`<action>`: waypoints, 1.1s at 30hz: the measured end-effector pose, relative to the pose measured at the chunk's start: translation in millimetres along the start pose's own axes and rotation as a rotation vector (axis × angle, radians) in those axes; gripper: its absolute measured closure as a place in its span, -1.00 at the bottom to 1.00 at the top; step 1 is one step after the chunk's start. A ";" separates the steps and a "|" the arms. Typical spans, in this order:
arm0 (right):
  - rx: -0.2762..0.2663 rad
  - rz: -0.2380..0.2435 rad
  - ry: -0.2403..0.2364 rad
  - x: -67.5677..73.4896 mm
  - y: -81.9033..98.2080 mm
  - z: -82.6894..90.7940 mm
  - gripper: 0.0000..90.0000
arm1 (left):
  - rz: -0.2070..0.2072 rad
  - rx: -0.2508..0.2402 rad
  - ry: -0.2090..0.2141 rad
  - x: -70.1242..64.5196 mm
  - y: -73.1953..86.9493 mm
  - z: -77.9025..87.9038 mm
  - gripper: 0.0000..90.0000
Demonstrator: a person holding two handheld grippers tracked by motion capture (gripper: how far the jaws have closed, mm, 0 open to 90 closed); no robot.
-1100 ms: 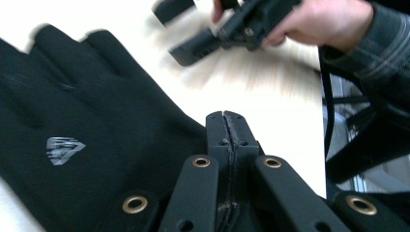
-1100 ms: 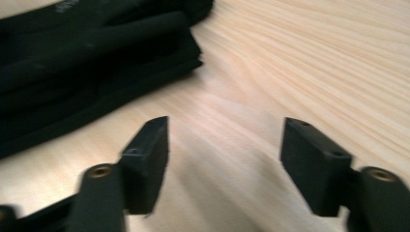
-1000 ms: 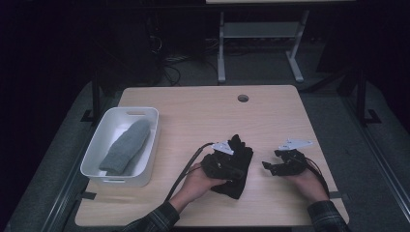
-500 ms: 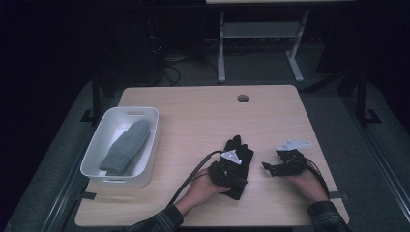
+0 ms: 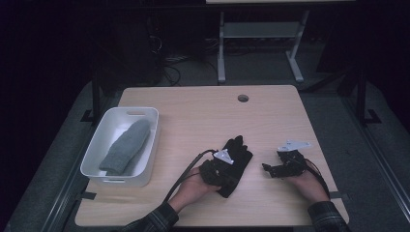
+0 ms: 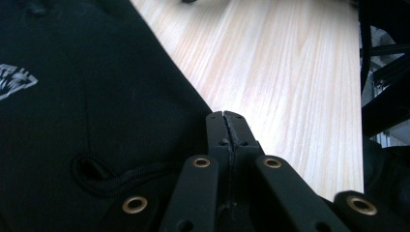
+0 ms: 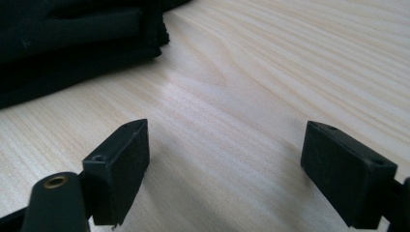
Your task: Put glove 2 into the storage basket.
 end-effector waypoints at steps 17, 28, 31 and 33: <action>-0.036 -0.006 0.000 -0.9 4.8 -0.9 -0.69 | 0.041 0.039 -0.065 22.5 32.8 45.4 0.98; -0.035 -0.004 -0.005 -1.2 4.5 -1.5 -0.71 | 0.029 0.038 -0.075 20.3 31.0 52.5 0.85; -0.035 -0.004 -0.005 -1.1 4.5 -1.5 -0.71 | 0.014 0.024 -0.079 18.0 26.0 57.0 0.67; -0.035 -0.003 -0.005 -1.1 4.5 -1.5 -0.71 | 0.012 0.021 -0.072 17.7 21.4 59.4 0.50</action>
Point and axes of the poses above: each handheld gripper's, and its own axes: z roughly backward along the jaws, y roughly out of its underside, x roughly to its left, the point moved 1 cm from there along -z, roughly forward along the jaws, and after that the axes turned 2 degrees about y, right-handed, at the moved point
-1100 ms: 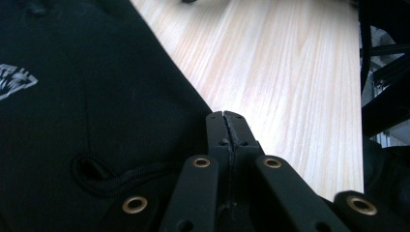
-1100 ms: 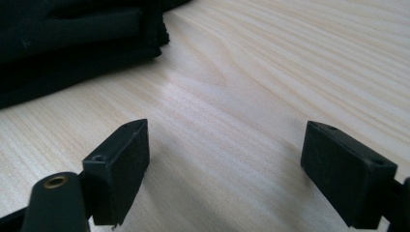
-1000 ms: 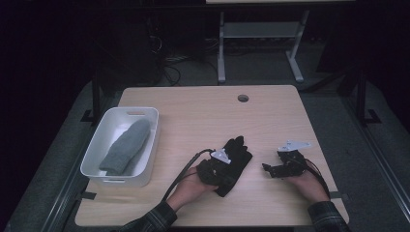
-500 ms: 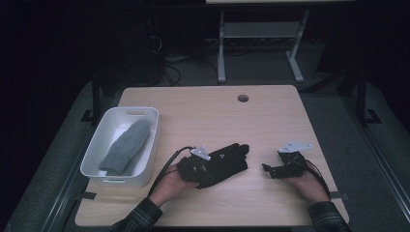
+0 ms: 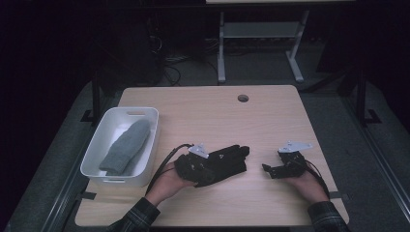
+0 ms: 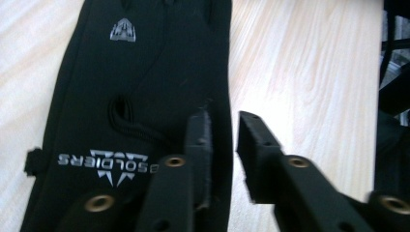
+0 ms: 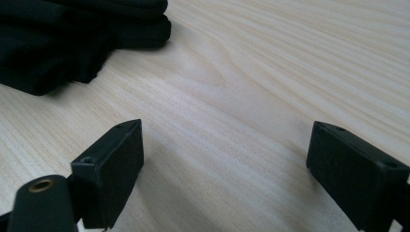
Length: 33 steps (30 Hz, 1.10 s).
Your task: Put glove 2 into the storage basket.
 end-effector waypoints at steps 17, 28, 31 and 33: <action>0.002 -0.001 0.005 0.6 -0.1 -0.1 -0.72 | -0.081 -0.029 -0.067 25.0 -36.6 -3.6 -0.54; 0.004 0.000 0.003 0.7 -0.3 -0.4 -0.73 | -0.087 0.032 -0.082 42.7 -39.9 -35.9 -0.72; 0.003 0.000 0.004 0.7 -0.3 -0.4 -0.73 | -0.095 0.059 -0.100 43.4 -38.1 -43.8 -0.72; 0.003 0.000 0.004 0.7 -0.3 -0.4 -0.73 | -0.096 0.067 -0.101 44.5 -36.1 -48.3 -0.72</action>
Point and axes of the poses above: each handheld gripper's, and its own axes: z roughly backward along the jaws, y roughly out of its underside, x roughly to its left, the point moved 1 cm from there along -z, roughly forward along the jaws, and after that the axes turned 2 degrees about y, right-handed, at the moved point
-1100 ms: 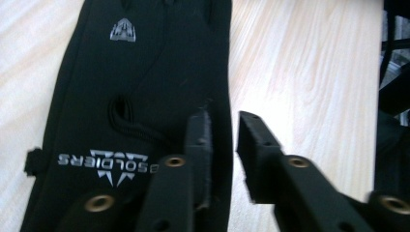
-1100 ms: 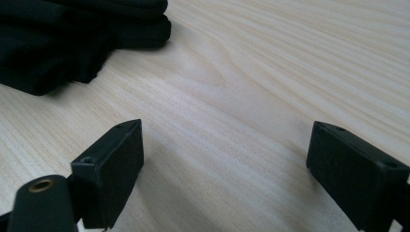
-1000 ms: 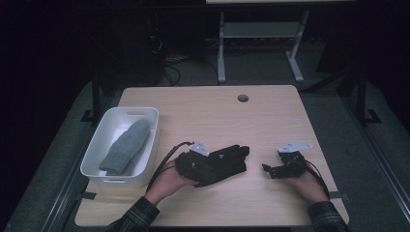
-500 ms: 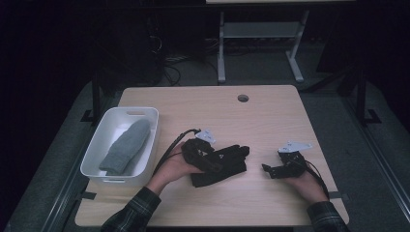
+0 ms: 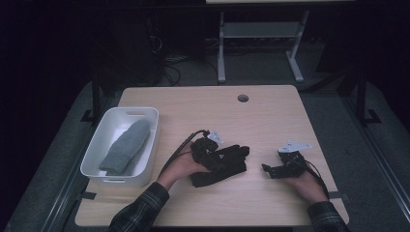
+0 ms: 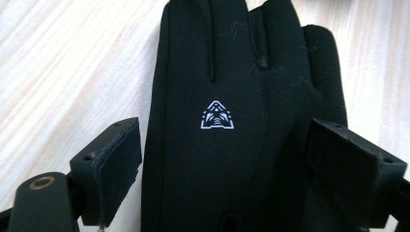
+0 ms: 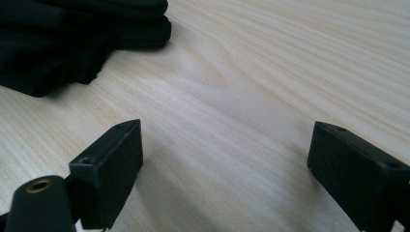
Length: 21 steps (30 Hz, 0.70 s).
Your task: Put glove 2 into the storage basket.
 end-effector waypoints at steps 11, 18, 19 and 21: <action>0.001 -0.001 0.000 0.2 -0.1 -0.1 -0.73 | -0.012 0.002 0.045 -0.2 5.6 -5.7 -0.57; 0.001 -0.001 0.001 0.2 -0.1 -0.2 -0.73 | -0.024 0.006 0.148 -5.5 5.0 -2.8 0.27; 0.000 -0.001 0.001 0.3 -0.1 -0.2 -0.73 | -0.010 0.009 0.159 -5.4 4.9 -2.6 0.34; 0.000 -0.001 0.001 0.2 -0.1 -0.2 -0.73 | -0.005 0.013 0.169 -5.4 4.4 -2.1 0.46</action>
Point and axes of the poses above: each handheld gripper's, and its own axes: z roughly backward along the jaws, y roughly out of its underside, x roughly to its left, the point moved 1 cm from there along -z, roughly forward along the jaws, and after that the axes turned 2 degrees about y, right-handed, at the moved point
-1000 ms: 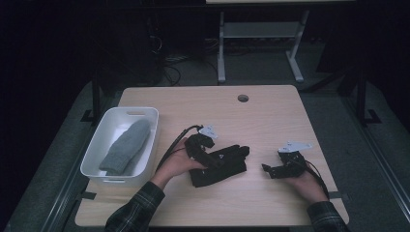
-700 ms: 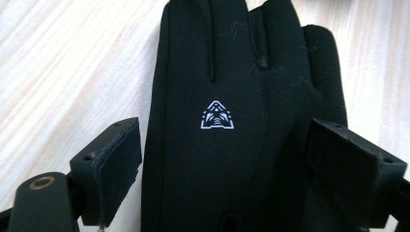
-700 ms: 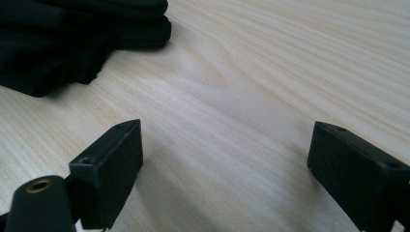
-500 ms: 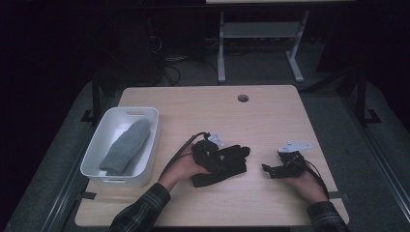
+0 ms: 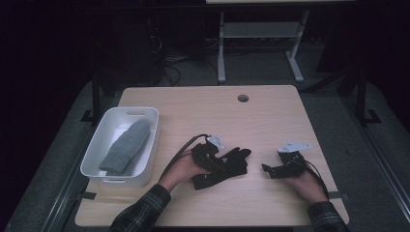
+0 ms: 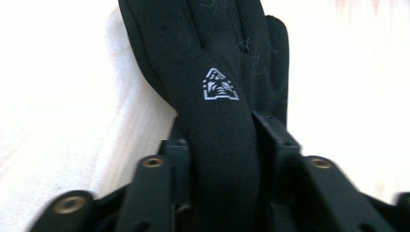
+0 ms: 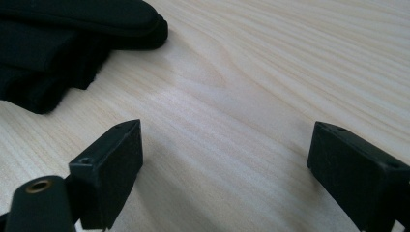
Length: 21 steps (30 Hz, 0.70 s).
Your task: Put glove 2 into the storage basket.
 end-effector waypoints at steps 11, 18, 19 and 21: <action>0.000 0.000 0.001 -0.1 -0.1 0.0 -0.73 | 0.059 0.004 -0.006 -3.0 -4.0 14.1 0.54; 0.004 -0.006 -0.001 0.4 0.0 0.2 -0.73 | 0.092 -0.039 -0.025 -7.8 -9.0 40.7 0.54; 0.003 -0.006 -0.001 0.4 0.0 0.2 -0.73 | 0.093 -0.043 -0.028 -8.4 -9.8 44.7 0.54; 0.004 -0.006 -0.001 0.4 0.0 0.3 -0.73 | 0.105 -0.056 -0.033 -9.3 -11.7 52.9 0.54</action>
Point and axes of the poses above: each handheld gripper's, and its own axes: z roughly backward along the jaws, y roughly out of its underside, x roughly to its left, the point moved 1 cm from there along -z, roughly forward along the jaws, and after that the axes turned 2 degrees about y, right-handed, at the moved point
